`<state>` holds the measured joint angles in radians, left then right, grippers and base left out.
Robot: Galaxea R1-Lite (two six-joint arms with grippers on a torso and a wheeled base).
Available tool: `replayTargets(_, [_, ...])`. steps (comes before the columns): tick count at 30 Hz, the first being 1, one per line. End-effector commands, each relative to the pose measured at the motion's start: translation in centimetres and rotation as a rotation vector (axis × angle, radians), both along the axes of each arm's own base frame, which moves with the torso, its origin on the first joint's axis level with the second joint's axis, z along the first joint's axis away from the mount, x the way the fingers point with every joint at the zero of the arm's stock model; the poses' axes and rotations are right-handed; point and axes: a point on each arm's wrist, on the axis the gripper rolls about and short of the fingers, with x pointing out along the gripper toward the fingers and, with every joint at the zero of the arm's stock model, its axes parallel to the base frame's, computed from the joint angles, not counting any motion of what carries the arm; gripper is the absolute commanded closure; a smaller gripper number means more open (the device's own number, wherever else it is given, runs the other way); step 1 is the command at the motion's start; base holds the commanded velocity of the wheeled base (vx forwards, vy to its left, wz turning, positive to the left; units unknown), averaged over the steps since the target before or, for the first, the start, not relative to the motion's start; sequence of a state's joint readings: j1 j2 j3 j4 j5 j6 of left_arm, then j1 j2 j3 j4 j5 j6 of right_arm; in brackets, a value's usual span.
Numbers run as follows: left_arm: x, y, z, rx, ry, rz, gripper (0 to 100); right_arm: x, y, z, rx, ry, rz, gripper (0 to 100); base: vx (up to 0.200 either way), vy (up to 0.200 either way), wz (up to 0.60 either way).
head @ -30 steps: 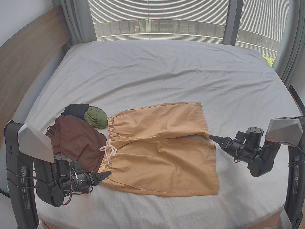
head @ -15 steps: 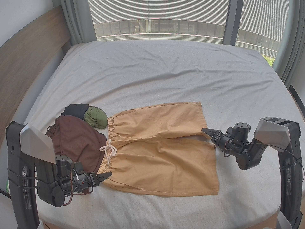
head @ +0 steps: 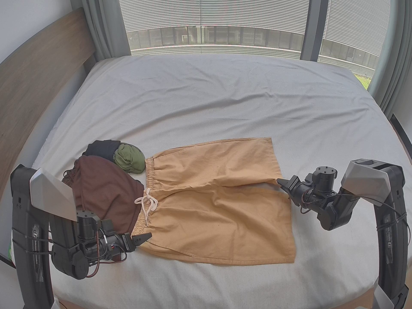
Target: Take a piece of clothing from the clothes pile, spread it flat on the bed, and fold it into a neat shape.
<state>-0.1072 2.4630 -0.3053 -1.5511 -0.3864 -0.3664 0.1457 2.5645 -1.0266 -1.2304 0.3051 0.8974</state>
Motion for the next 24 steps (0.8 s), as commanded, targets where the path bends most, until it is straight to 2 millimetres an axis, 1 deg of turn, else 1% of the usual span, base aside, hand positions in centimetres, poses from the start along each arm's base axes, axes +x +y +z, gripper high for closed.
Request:
replayTargets(1, [0.0,0.0,-0.2,0.000,0.006,0.000,0,0.1,-0.1,0.3,0.003,-0.012,-0.003,100,0.000,0.000,0.00])
replayTargets(4, [0.0,0.0,-0.2,0.001,0.005,0.001,0,0.2,-0.8,0.6,0.001,-0.020,-0.019,100,0.000,0.000,0.00])
replayTargets(6, [0.0,0.0,-0.3,0.002,0.009,0.001,0,0.4,-1.7,1.2,-0.003,-0.036,-0.039,100,0.000,0.000,0.00])
replayTargets(10, [0.0,0.0,-0.3,0.002,0.009,0.001,0,0.4,-2.3,1.0,-0.027,-0.042,-0.047,100,0.000,0.000,0.00])
replayTargets(12, [0.0,0.0,-0.4,0.003,0.009,0.000,0,0.4,-2.3,0.6,-0.045,-0.041,-0.040,100,0.000,0.000,0.00])
replayTargets(19, [0.1,0.1,-0.5,0.002,0.012,0.006,0,0.1,-1.4,0.4,-0.052,-0.038,-0.018,100,0.000,0.000,0.00])
replayTargets(22, [0.2,0.2,-0.5,0.002,0.010,0.009,0,-0.1,-1.4,0.2,-0.060,-0.032,-0.014,100,0.000,0.000,0.00])
replayTargets(23, [0.2,0.2,-0.5,0.002,0.010,0.010,0,0.0,-1.5,0.3,-0.067,-0.038,-0.013,0,0.000,0.000,0.00])
replayTargets(24, [0.2,0.2,-0.5,0.003,0.009,0.009,0,-0.1,-1.5,0.3,-0.077,-0.045,-0.011,0,0.000,0.000,0.00])
